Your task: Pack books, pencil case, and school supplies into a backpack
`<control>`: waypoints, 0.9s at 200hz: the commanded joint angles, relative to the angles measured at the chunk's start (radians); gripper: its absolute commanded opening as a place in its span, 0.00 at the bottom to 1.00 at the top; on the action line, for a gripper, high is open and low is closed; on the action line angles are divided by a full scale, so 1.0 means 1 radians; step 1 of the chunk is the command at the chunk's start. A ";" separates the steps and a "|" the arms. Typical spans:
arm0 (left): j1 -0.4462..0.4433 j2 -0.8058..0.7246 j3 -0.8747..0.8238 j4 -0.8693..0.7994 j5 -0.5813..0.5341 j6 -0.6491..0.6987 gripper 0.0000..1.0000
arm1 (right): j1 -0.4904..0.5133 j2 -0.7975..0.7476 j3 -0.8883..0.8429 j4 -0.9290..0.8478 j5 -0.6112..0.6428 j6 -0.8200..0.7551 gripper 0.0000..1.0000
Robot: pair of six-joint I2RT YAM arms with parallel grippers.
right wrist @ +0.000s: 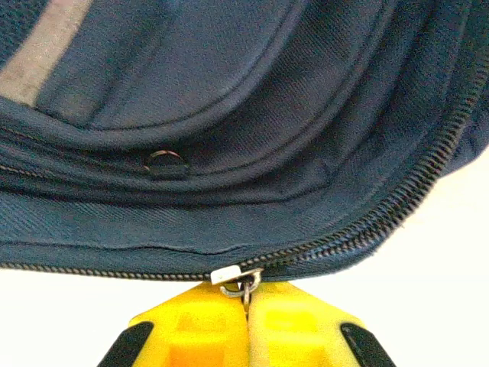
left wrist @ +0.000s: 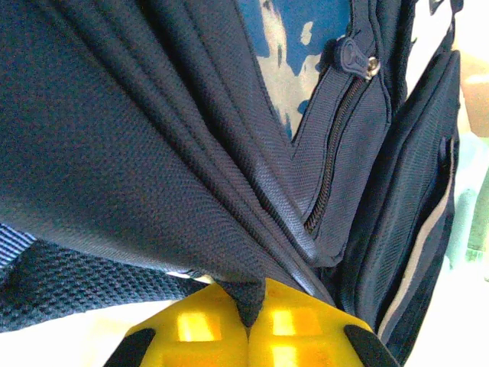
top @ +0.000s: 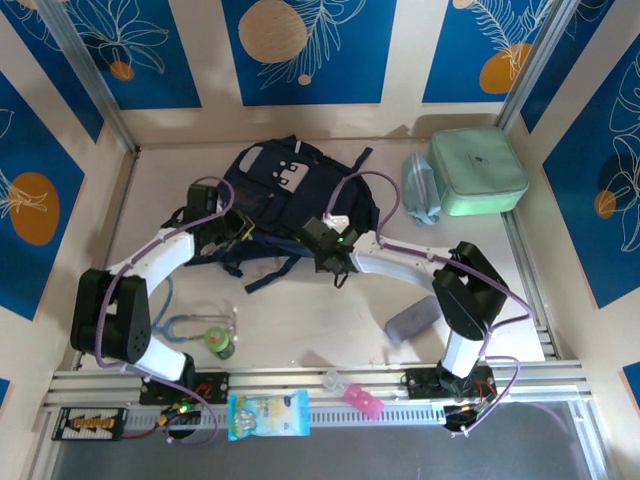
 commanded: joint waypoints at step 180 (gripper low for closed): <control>0.150 0.038 -0.066 0.142 0.160 0.010 0.77 | -0.028 0.277 0.418 0.170 -0.709 -0.231 0.00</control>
